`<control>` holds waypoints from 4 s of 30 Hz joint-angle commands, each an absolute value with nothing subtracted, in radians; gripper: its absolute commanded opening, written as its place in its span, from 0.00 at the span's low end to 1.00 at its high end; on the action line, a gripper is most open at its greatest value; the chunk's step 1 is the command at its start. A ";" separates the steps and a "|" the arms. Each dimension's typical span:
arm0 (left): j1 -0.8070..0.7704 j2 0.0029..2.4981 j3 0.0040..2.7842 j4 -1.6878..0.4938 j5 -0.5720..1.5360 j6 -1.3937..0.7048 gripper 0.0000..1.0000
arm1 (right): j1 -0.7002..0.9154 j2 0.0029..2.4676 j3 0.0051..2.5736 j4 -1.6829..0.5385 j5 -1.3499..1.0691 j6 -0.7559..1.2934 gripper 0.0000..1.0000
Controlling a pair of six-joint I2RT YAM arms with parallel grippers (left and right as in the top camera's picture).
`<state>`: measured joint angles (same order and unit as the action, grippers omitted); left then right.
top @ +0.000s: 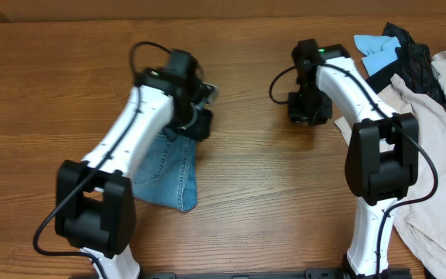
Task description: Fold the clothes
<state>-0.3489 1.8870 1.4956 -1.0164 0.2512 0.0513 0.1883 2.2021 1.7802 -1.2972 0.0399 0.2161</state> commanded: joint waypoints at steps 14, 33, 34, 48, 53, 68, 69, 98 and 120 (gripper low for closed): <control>-0.352 2.067 1.298 -0.897 -0.092 -0.068 0.23 | 0.186 2.162 1.786 -1.298 -0.025 0.169 0.43; 0.222 2.072 1.308 -0.752 -0.115 0.004 0.28 | 0.186 2.162 1.786 -1.308 -0.025 0.168 0.43; 0.243 2.072 1.308 -0.741 -0.115 0.004 0.32 | 0.186 2.162 1.786 -1.308 -0.025 0.168 0.43; 0.406 2.072 1.439 -0.791 -0.073 -0.001 0.49 | 0.186 2.162 1.786 -1.315 -0.025 0.168 0.43; 0.392 2.072 1.449 -0.811 -0.006 -0.001 0.58 | 0.186 2.162 1.786 -1.316 -0.025 0.168 0.43; 0.381 2.072 1.448 -0.560 -0.007 -0.029 0.73 | 0.186 2.162 1.786 -1.319 -0.029 0.168 0.43; 0.381 2.072 1.448 -0.558 -0.007 -0.029 0.72 | 0.186 2.162 1.786 -1.319 -0.028 0.168 0.43; 0.004 1.672 1.477 -1.034 0.079 -0.095 1.00 | 0.167 2.023 1.863 -1.329 -0.133 0.164 0.96; -0.053 0.856 0.957 -0.830 0.041 -0.126 1.00 | 0.182 1.189 1.322 -1.011 0.003 0.187 1.00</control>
<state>-0.0509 1.0019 1.0668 -0.8875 0.0727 -0.0963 0.1722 1.3827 1.5005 -1.0836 -0.0509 0.1829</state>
